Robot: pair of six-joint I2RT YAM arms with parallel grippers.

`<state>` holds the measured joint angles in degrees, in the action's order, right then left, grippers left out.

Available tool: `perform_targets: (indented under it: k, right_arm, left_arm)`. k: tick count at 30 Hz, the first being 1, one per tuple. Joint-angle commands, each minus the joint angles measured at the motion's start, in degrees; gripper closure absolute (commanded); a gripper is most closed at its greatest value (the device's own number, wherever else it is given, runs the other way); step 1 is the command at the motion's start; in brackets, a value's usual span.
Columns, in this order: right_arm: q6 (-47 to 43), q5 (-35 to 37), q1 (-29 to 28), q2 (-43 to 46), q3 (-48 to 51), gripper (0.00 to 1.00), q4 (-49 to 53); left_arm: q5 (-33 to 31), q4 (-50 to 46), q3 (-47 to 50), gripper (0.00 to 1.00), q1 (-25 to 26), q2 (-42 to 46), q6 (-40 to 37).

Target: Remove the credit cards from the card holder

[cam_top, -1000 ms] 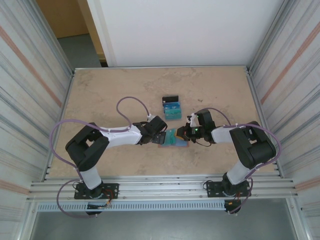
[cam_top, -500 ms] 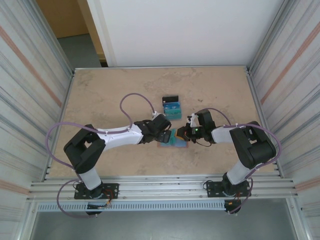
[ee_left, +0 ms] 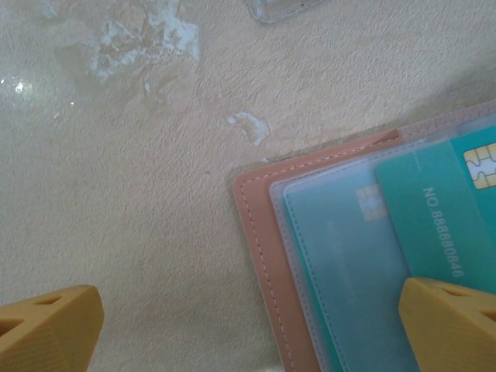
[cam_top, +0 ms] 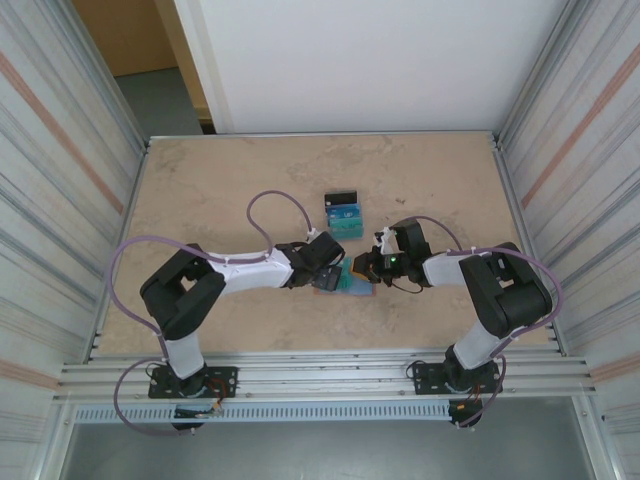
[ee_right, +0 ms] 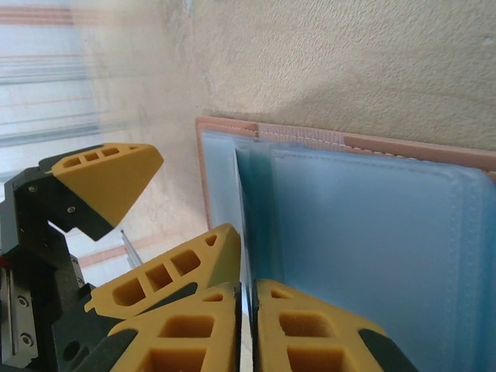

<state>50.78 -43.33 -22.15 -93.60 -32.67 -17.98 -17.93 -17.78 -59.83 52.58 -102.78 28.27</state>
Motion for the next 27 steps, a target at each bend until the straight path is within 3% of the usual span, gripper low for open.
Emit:
perform_targets:
  k: [1, 9, 17, 27]
  right_arm:
    - [0.00, 0.31, -0.52, 0.57, 0.16, 0.83, 0.40]
    - [1.15, 0.88, -2.59, -1.79, -0.63, 0.79, -1.77]
    - [1.40, 2.06, -3.25, -2.59, -1.60, 0.90, -1.86]
    - [-8.70, 10.47, -2.10, 6.16, -4.31, 0.93, 17.26]
  left_arm:
    - [0.62, -1.39, -0.72, 0.01, 0.09, -1.32, -0.32]
    - [1.27, -1.30, -0.38, 0.01, 0.19, -1.64, -0.11]
    - [1.04, -1.12, 0.35, 0.01, 0.18, -1.12, 0.07]
    - [0.02, -1.00, 1.30, 0.01, -0.55, 2.26, -1.25]
